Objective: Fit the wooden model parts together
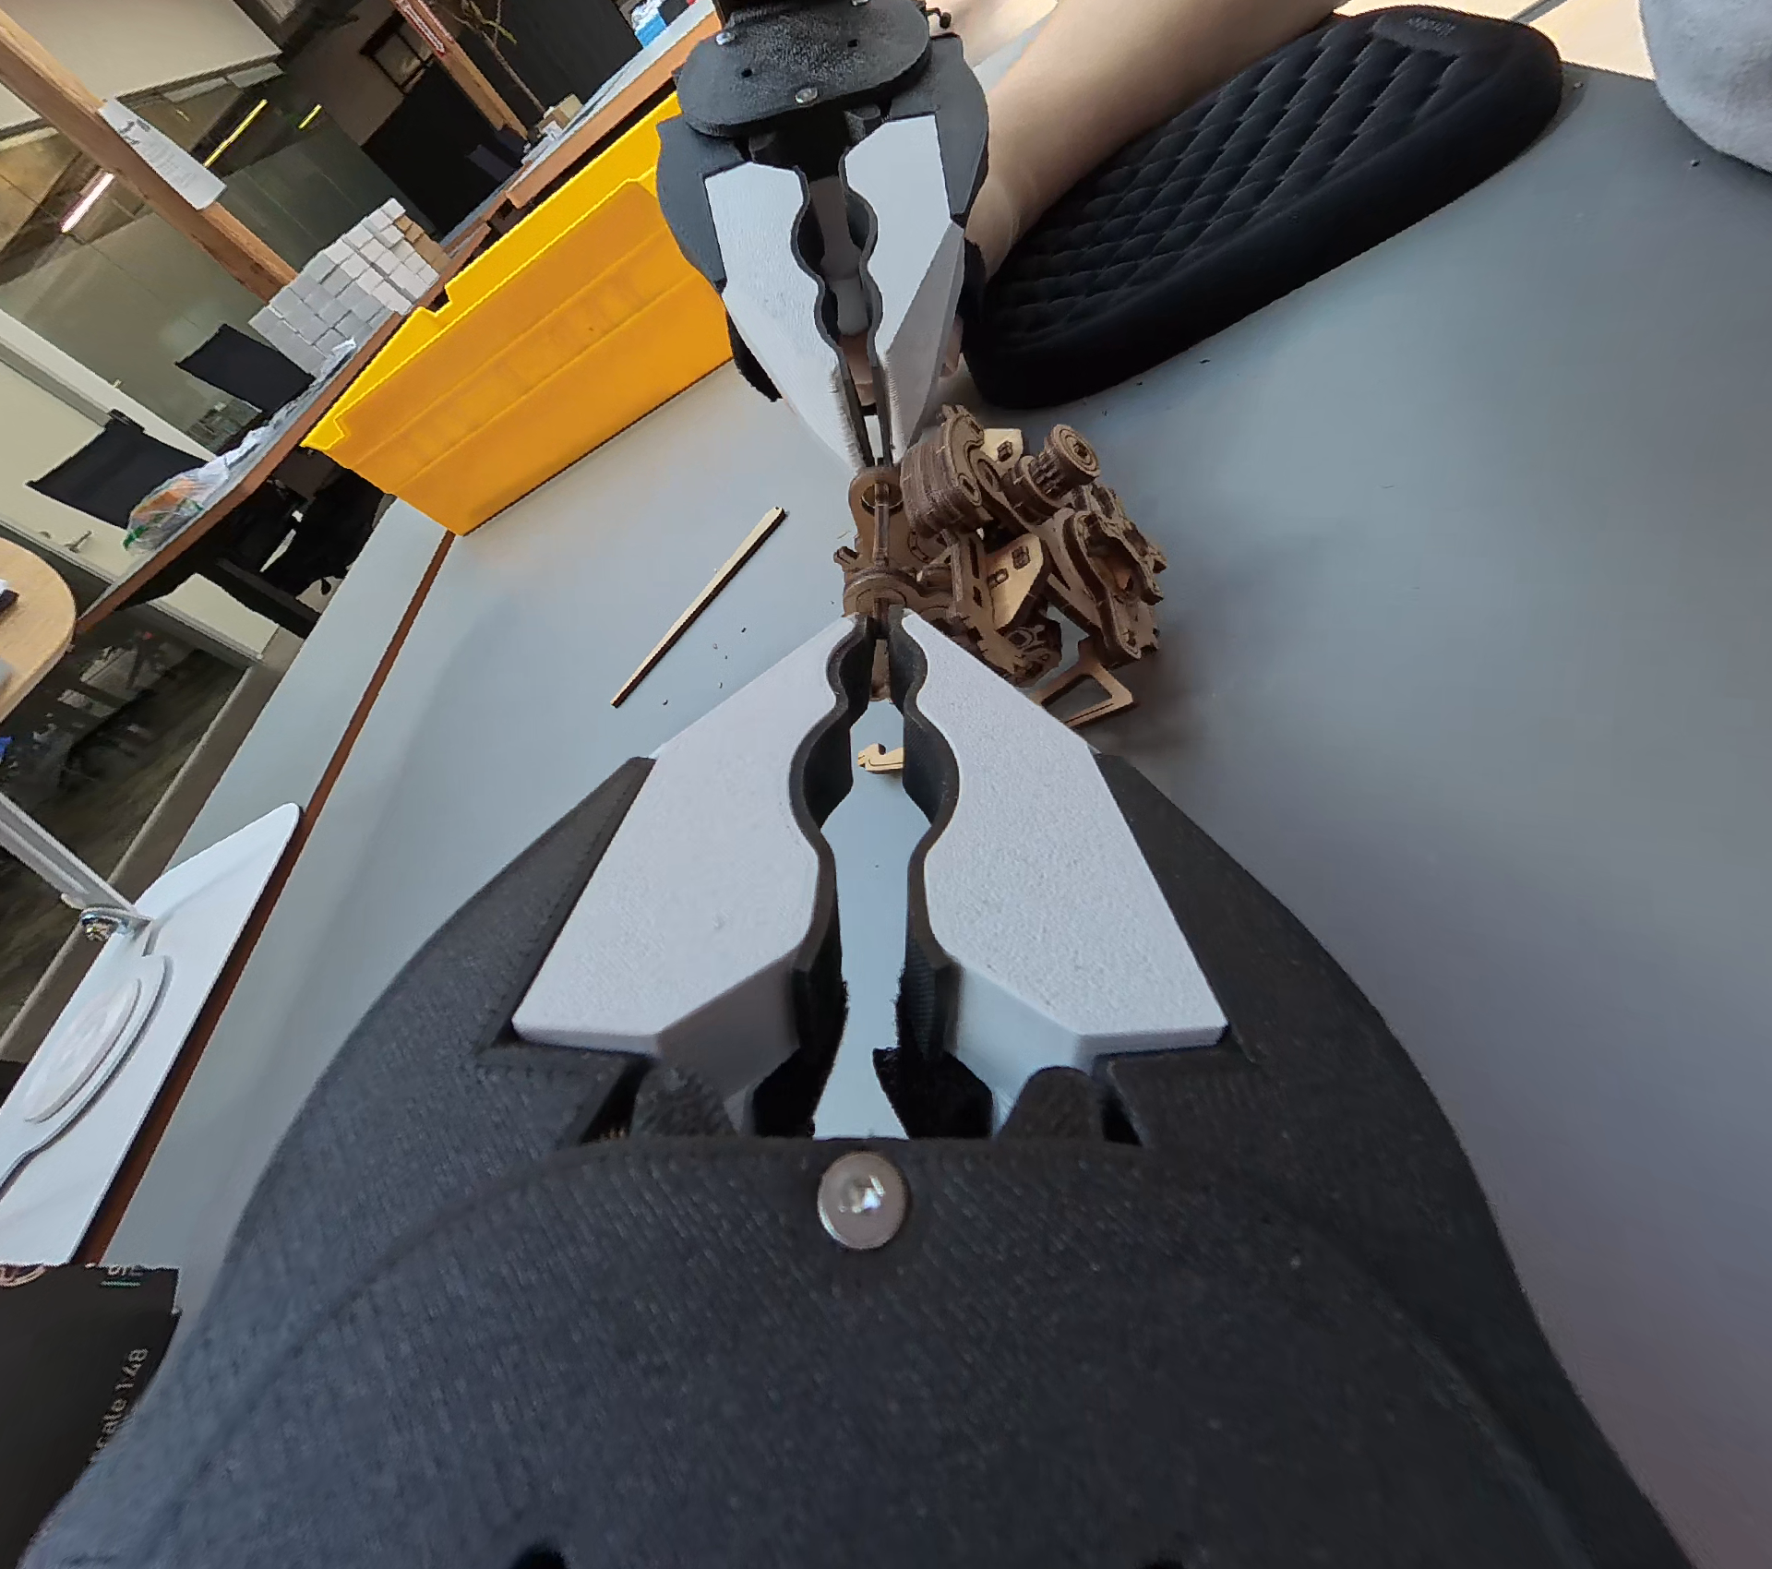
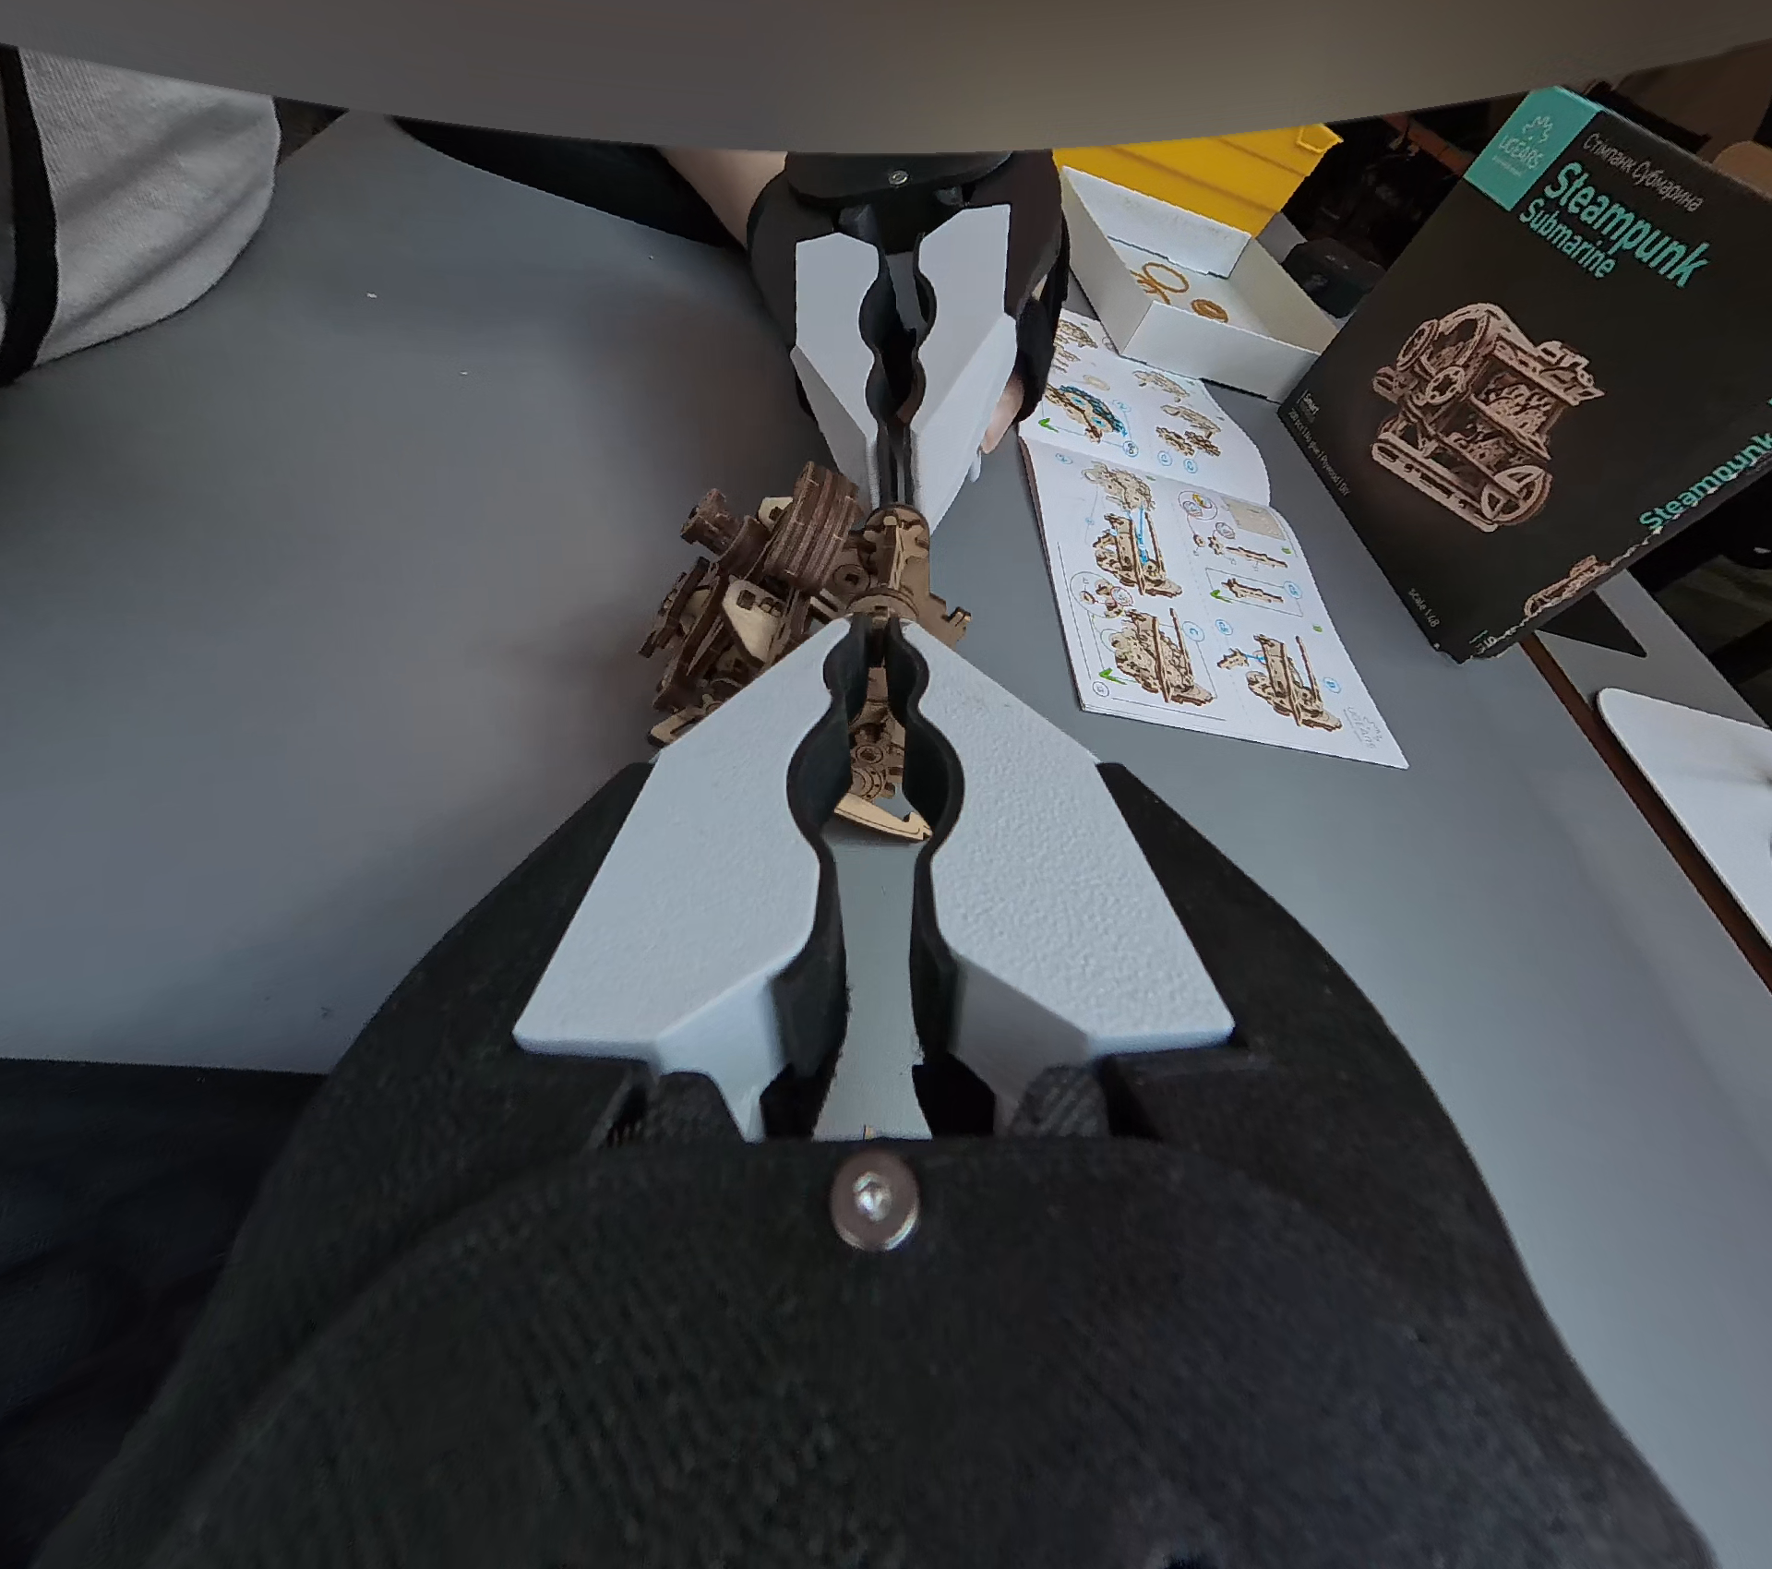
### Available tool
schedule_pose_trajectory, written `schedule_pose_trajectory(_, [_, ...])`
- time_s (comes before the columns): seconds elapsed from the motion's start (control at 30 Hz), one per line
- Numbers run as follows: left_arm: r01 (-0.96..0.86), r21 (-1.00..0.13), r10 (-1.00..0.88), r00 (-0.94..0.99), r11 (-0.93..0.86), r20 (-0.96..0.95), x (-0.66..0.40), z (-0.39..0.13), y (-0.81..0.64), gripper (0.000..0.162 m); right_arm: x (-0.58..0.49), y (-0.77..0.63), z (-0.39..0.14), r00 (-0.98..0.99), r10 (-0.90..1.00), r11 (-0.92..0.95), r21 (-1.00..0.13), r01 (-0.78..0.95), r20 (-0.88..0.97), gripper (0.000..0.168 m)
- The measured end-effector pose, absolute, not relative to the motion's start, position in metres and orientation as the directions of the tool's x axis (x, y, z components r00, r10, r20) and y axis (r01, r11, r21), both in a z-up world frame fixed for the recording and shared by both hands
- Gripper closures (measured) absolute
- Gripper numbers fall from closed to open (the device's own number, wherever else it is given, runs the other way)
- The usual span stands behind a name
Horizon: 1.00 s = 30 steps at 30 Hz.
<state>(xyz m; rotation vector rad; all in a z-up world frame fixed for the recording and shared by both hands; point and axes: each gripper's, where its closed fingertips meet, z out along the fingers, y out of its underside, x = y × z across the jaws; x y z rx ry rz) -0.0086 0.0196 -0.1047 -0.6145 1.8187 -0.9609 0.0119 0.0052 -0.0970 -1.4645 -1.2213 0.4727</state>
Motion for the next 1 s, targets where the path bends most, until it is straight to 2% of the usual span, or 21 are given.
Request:
schedule_pose_trajectory(0.1, [0.048,-0.878,-0.803,-0.383,0.476,-0.456,-0.012,-0.086,0.026,0.153,0.012,0.005,-0.098,0.382,0.865,0.149,-0.894,0.422,0.324,0.168])
schedule_pose_trajectory(0.23, [0.074,-0.965,-0.883,-0.391,0.251,-0.259,-0.015,-0.05,0.038,0.153,0.012,0.006,-0.099,0.379,0.863,0.155,-0.888,0.432,0.335,0.168])
schedule_pose_trajectory(0.33, [-0.055,-0.982,-0.894,-0.426,0.181,-0.141,-0.003,-0.05,0.044,0.157,0.012,0.007,-0.099,0.38,0.859,0.162,-0.885,0.436,0.344,0.168])
schedule_pose_trajectory(0.4, [-0.204,-0.962,-0.876,-0.479,0.183,-0.065,0.007,-0.058,0.039,0.151,0.012,0.007,-0.097,0.381,0.853,0.174,-0.883,0.436,0.356,0.168])
schedule_pose_trajectory(0.5, [-0.455,-0.875,-0.794,-0.588,0.166,0.156,0.009,-0.068,0.021,0.152,0.011,0.008,-0.097,0.383,0.847,0.182,-0.878,0.442,0.369,0.168])
schedule_pose_trajectory(0.63, [-0.562,-0.804,-0.77,-0.596,0.195,0.229,0.022,-0.069,0.029,0.15,0.011,0.007,-0.096,0.379,0.84,0.198,-0.87,0.452,0.388,0.168])
schedule_pose_trajectory(0.73, [-0.721,-0.651,-0.685,-0.599,0.237,0.415,0.016,-0.083,0.022,0.15,0.01,0.007,-0.096,0.377,0.838,0.204,-0.866,0.456,0.395,0.168])
schedule_pose_trajectory(0.87, [-0.783,-0.566,-0.633,-0.58,0.259,0.513,0.022,-0.093,0.019,0.149,0.01,0.006,-0.096,0.371,0.834,0.214,-0.86,0.463,0.408,0.168])
schedule_pose_trajectory(1.0, [-0.808,-0.444,-0.555,-0.588,0.386,0.588,0.004,-0.109,0.009,0.143,0.01,0.006,-0.096,0.371,0.83,0.22,-0.855,0.47,0.417,0.168])
